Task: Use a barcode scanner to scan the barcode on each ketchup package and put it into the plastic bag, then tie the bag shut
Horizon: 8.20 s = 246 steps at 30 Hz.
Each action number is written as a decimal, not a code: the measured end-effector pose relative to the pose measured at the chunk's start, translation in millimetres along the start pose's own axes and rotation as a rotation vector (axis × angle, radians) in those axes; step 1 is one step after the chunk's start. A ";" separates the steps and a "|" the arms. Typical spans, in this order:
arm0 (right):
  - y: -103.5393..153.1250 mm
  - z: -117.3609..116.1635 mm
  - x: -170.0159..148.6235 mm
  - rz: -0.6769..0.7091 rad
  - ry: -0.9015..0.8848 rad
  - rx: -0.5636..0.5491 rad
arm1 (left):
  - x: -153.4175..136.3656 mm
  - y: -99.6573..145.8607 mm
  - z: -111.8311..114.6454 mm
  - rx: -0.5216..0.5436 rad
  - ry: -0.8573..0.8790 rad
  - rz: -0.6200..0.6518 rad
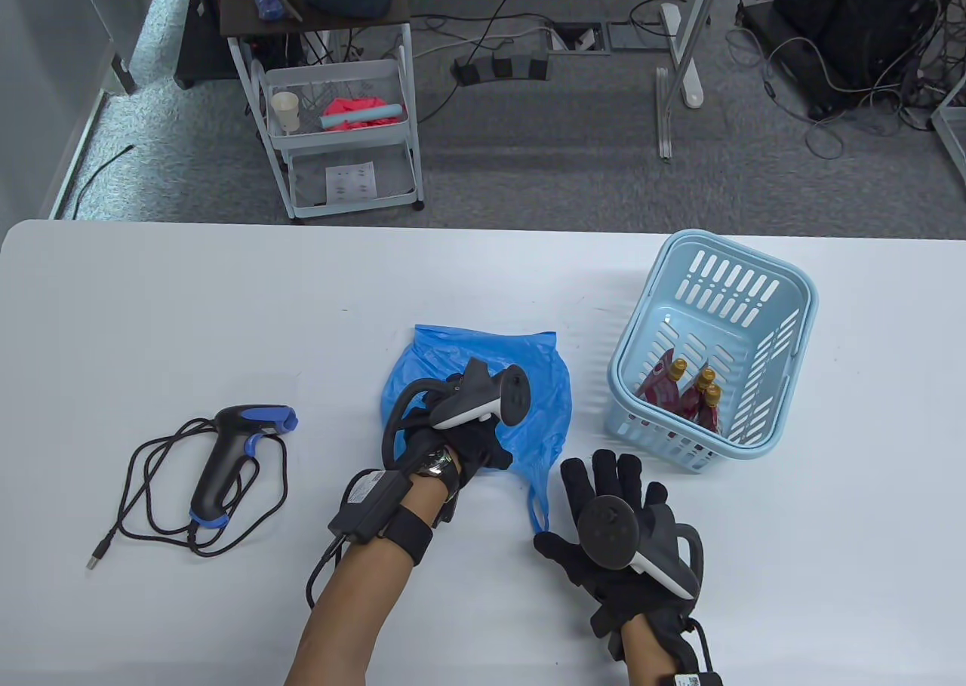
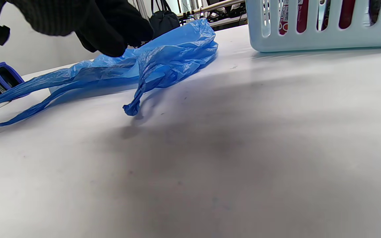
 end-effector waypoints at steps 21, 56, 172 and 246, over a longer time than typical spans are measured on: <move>1.5 3.9 -1.7 -0.005 -0.012 -0.007 | -13.7 -30.7 15.1 0.031 0.026 -0.082; 2.2 7.5 -4.6 0.001 -0.042 -0.011 | -30.0 35.4 -62.6 0.379 0.024 -0.012; 4.8 -50.7 59.8 0.161 0.003 0.202 | -57.9 126.4 70.3 0.254 0.187 0.365; 10.2 -43.8 55.5 0.160 0.146 0.170 | -76.4 116.3 80.4 0.236 0.018 0.224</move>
Point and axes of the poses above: the tracker on the back of each hand, its own x axis roughly to the thumb side, its own y axis roughly from the fingertips to the wrist, z = x × y, the point moved 5 cm from there along -y, roughly from the wrist to the fingertips, and after that the axes turned 13 degrees about -z, right-handed, at the moved point
